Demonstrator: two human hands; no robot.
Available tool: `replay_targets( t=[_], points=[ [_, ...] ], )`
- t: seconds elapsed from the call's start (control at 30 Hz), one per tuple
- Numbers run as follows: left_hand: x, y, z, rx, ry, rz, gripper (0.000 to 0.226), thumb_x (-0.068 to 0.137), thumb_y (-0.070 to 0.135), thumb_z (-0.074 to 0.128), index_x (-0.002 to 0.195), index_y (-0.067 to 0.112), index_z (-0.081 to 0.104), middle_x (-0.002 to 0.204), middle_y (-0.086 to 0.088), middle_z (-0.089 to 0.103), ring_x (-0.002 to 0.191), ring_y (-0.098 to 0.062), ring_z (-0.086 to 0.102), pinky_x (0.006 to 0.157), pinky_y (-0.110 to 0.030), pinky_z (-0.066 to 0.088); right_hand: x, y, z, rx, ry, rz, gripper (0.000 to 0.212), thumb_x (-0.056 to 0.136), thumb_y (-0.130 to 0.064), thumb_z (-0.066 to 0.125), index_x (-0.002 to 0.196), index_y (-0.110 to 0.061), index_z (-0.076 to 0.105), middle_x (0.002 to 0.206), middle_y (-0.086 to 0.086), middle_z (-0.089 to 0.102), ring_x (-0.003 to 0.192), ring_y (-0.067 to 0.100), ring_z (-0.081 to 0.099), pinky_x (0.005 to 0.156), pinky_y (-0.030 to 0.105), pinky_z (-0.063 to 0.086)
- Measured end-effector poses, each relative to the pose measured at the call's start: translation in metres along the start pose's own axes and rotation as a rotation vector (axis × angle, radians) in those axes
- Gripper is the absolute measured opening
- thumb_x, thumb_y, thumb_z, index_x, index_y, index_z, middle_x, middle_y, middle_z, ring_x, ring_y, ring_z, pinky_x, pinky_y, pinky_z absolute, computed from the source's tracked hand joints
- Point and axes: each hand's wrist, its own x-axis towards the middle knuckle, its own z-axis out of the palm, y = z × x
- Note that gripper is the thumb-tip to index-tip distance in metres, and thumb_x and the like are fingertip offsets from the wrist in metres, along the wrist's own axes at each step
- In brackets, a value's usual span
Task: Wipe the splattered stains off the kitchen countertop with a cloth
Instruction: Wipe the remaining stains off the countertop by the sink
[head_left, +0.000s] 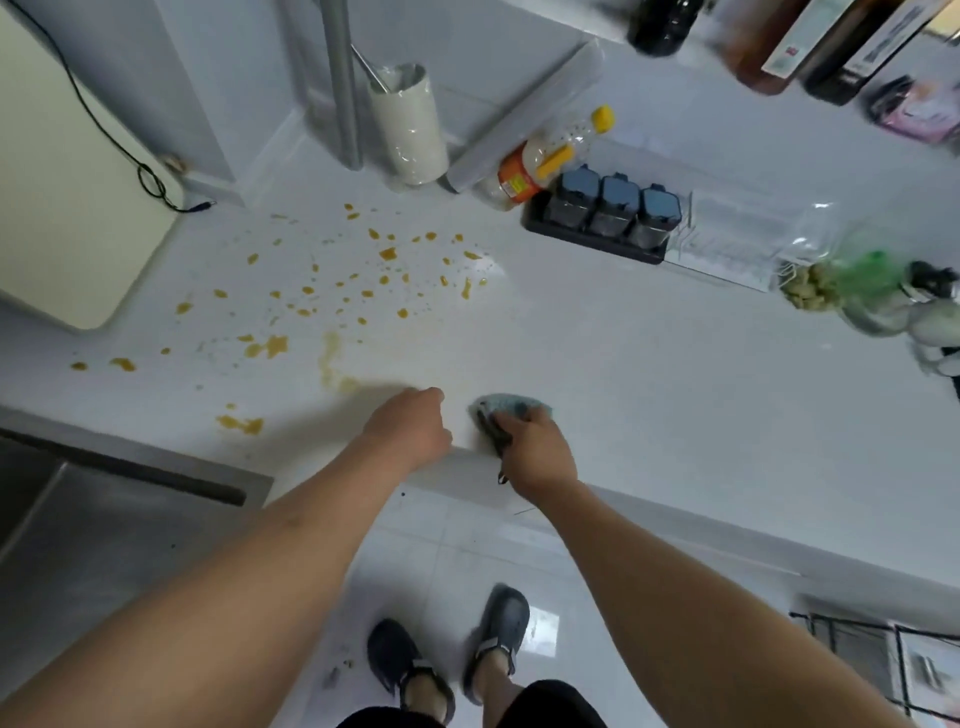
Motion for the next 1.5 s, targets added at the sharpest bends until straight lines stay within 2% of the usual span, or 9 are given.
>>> replay_targets(
  t=[0.2, 0.4, 0.5, 0.6, 0.87, 1.03, 1.13, 1.23, 1.5],
  points=[
    [0.024, 0.022, 0.004, 0.286, -0.01, -0.035, 0.04, 0.094, 0.019, 0.054, 0.134, 0.014, 0.057, 0.136, -0.012, 0.061, 0.122, -0.033, 0.058, 0.102, -0.038, 0.048, -0.007, 0.063, -0.02, -0.123, 0.134, 0.11, 0.06, 0.085, -0.018, 0.063, 0.143, -0.027, 0.052, 0.148, 0.011, 0.036, 0.133, 0.035, 0.034, 0.105, 0.042, 0.043],
    [0.041, 0.04, 0.001, 0.412, -0.008, -0.038, 0.016, 0.094, 0.034, 0.064, 0.096, 0.018, 0.065, 0.095, -0.003, 0.068, 0.094, -0.027, 0.067, 0.075, -0.03, 0.044, 0.016, 0.173, -0.071, 0.089, 0.181, 0.437, 0.055, 0.104, -0.024, 0.037, 0.158, -0.019, 0.027, 0.166, 0.009, 0.018, 0.15, 0.03, 0.026, 0.117, 0.043, 0.031],
    [0.046, 0.045, -0.001, 0.406, 0.018, -0.095, 0.027, 0.089, 0.035, 0.069, 0.072, 0.019, 0.055, 0.073, 0.002, 0.058, 0.072, -0.021, 0.062, 0.061, -0.026, 0.045, 0.054, 0.171, -0.087, 0.06, 0.172, 0.423, 0.063, 0.099, -0.009, 0.038, 0.16, -0.016, 0.02, 0.168, 0.015, 0.001, 0.155, 0.03, -0.001, 0.122, 0.047, 0.021],
    [0.051, 0.052, -0.006, 0.406, 0.037, -0.172, 0.019, 0.085, 0.024, 0.06, 0.067, 0.019, 0.055, 0.07, 0.004, 0.059, 0.06, -0.016, 0.055, 0.053, -0.023, 0.038, 0.095, 0.132, -0.087, 0.019, 0.192, 0.383, 0.063, 0.098, -0.006, 0.038, 0.158, -0.014, 0.02, 0.166, 0.022, 0.0, 0.154, 0.037, -0.005, 0.123, 0.046, 0.018],
    [0.075, 0.085, -0.029, 0.325, -0.018, -0.339, 0.011, 0.087, 0.028, 0.054, 0.079, 0.022, 0.058, 0.083, 0.003, 0.06, 0.067, -0.018, 0.056, 0.06, -0.026, 0.041, 0.097, 0.049, -0.045, -0.096, -0.023, -0.215, 0.06, 0.099, -0.017, 0.034, 0.159, -0.02, 0.022, 0.169, 0.006, 0.006, 0.155, 0.025, 0.001, 0.123, 0.039, 0.021],
    [0.089, 0.093, -0.033, 0.216, 0.163, -0.341, 0.01, 0.086, 0.02, 0.056, 0.085, 0.017, 0.066, 0.084, 0.0, 0.065, 0.073, -0.02, 0.063, 0.058, -0.026, 0.043, 0.144, 0.126, -0.105, -0.168, -0.005, 0.069, 0.063, 0.1, -0.015, 0.029, 0.161, -0.015, 0.012, 0.169, 0.01, -0.001, 0.155, 0.029, 0.001, 0.123, 0.041, 0.018],
    [0.094, 0.088, -0.026, 0.124, 0.09, -0.274, 0.041, 0.089, 0.031, 0.063, 0.129, 0.019, 0.062, 0.131, -0.005, 0.062, 0.117, -0.027, 0.061, 0.091, -0.036, 0.051, 0.186, 0.161, -0.15, -0.188, -0.017, 0.145, 0.071, 0.095, -0.011, 0.044, 0.16, -0.016, 0.015, 0.169, 0.011, 0.002, 0.155, 0.031, 0.005, 0.123, 0.045, 0.023],
    [0.093, 0.078, -0.023, 0.233, -0.031, -0.176, 0.057, 0.084, 0.042, 0.072, 0.136, 0.026, 0.056, 0.151, -0.004, 0.047, 0.133, -0.03, 0.049, 0.103, -0.038, 0.046, 0.219, 0.159, -0.169, -0.177, -0.041, 0.167, 0.08, 0.092, -0.004, 0.048, 0.161, -0.013, 0.01, 0.168, 0.016, 0.001, 0.155, 0.035, 0.001, 0.122, 0.047, 0.023],
    [0.098, 0.078, -0.025, 0.297, -0.179, -0.206, 0.093, 0.087, 0.052, 0.073, 0.163, 0.03, 0.025, 0.173, -0.012, 0.006, 0.155, -0.034, 0.021, 0.122, -0.044, 0.03, 0.223, 0.038, -0.116, -0.245, -0.119, -0.346, 0.064, 0.097, -0.011, 0.043, 0.158, -0.019, 0.024, 0.168, 0.008, 0.006, 0.155, 0.028, 0.004, 0.12, 0.041, 0.028]
  ],
)
